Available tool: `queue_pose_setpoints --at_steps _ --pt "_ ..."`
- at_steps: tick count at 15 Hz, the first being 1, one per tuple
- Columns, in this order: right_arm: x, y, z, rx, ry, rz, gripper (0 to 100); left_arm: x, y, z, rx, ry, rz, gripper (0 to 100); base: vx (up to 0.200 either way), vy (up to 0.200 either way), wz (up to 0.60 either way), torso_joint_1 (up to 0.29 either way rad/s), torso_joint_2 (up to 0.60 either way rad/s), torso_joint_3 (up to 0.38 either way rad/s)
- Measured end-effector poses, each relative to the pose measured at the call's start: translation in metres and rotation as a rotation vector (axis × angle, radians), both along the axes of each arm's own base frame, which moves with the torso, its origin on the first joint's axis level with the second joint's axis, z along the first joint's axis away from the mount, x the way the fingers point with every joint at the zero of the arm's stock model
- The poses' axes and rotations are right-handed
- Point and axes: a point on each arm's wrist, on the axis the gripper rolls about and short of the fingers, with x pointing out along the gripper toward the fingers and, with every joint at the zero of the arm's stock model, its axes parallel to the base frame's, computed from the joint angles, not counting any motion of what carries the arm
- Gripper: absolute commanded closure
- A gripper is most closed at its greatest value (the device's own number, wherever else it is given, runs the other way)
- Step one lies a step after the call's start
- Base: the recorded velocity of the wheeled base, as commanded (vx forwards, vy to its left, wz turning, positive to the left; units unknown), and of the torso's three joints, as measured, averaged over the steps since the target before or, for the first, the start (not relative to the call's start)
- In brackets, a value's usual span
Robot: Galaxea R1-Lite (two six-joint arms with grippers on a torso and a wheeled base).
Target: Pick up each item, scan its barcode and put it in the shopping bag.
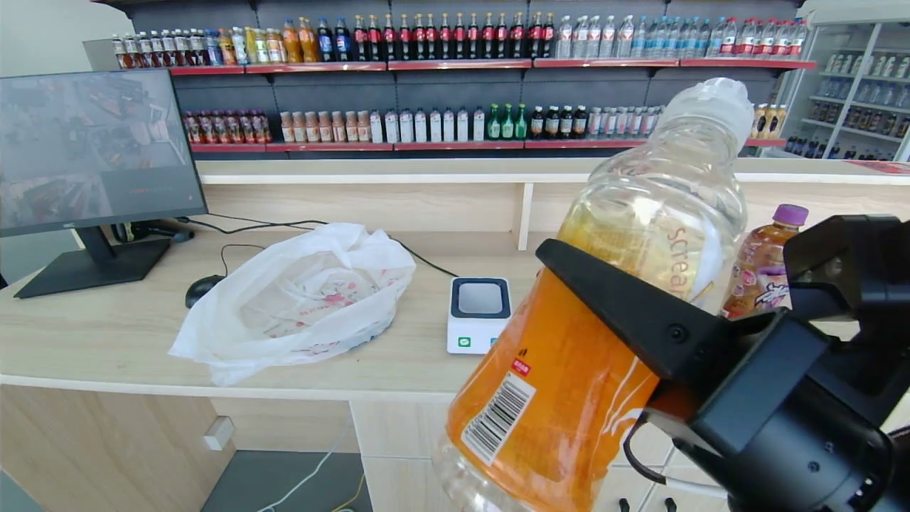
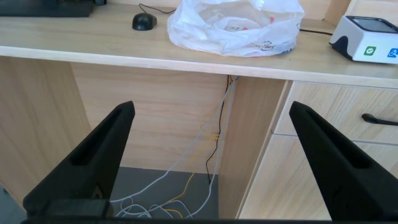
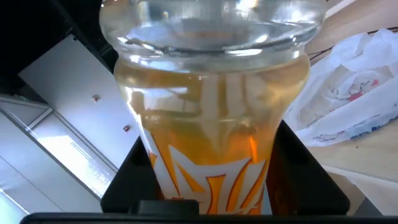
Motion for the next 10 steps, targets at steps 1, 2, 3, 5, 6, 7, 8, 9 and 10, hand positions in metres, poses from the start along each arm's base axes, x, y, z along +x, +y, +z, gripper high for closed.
queue_pose_setpoints --at_steps 1,2,3,5,6,7,8,9,10 --pt "0.002 0.004 -0.003 0.009 -0.007 -0.001 100 0.0 0.0 0.0 0.0 0.0 0.0 0 0.0 0.0 0.0 0.0 0.0 0.0" --pt "0.003 0.007 -0.008 -0.009 0.002 -0.001 100 0.0 0.0 0.0 0.0 0.0 0.0 0 0.0 0.0 0.0 0.0 0.0 0.0" --pt "0.004 0.01 -0.012 -0.019 0.008 0.002 100 0.0 0.0 0.0 0.0 0.0 0.0 0 0.0 0.0 0.0 0.0 0.0 0.0" --pt "0.002 0.013 -0.017 -0.036 0.018 0.014 100 0.0 0.0 0.0 0.0 0.0 0.0 0 0.0 0.0 0.0 0.0 0.0 0.0" --pt "-0.001 0.012 -0.02 -0.039 0.022 0.024 100 0.0 0.0 0.0 0.0 0.0 0.0 0 0.0 0.0 0.0 0.0 0.0 0.0" --pt "-0.003 0.011 -0.021 -0.037 0.021 0.033 100 0.0 0.0 0.0 0.0 0.0 0.0 0 0.0 0.0 0.0 0.0 0.0 0.0" --pt "-0.006 0.01 -0.021 -0.035 0.018 0.039 100 0.0 0.0 0.0 0.0 0.0 0.0 0 0.0 0.0 0.0 0.0 0.0 0.0" --pt "-0.007 0.008 -0.02 -0.033 0.018 0.041 100 0.0 0.0 0.0 0.0 0.0 0.0 0 0.0 0.0 0.0 0.0 0.0 0.0" --pt "-0.007 0.007 -0.019 -0.03 0.016 0.041 100 0.0 0.0 0.0 0.0 0.0 0.0 0 0.0 0.0 0.0 0.0 0.0 0.0"
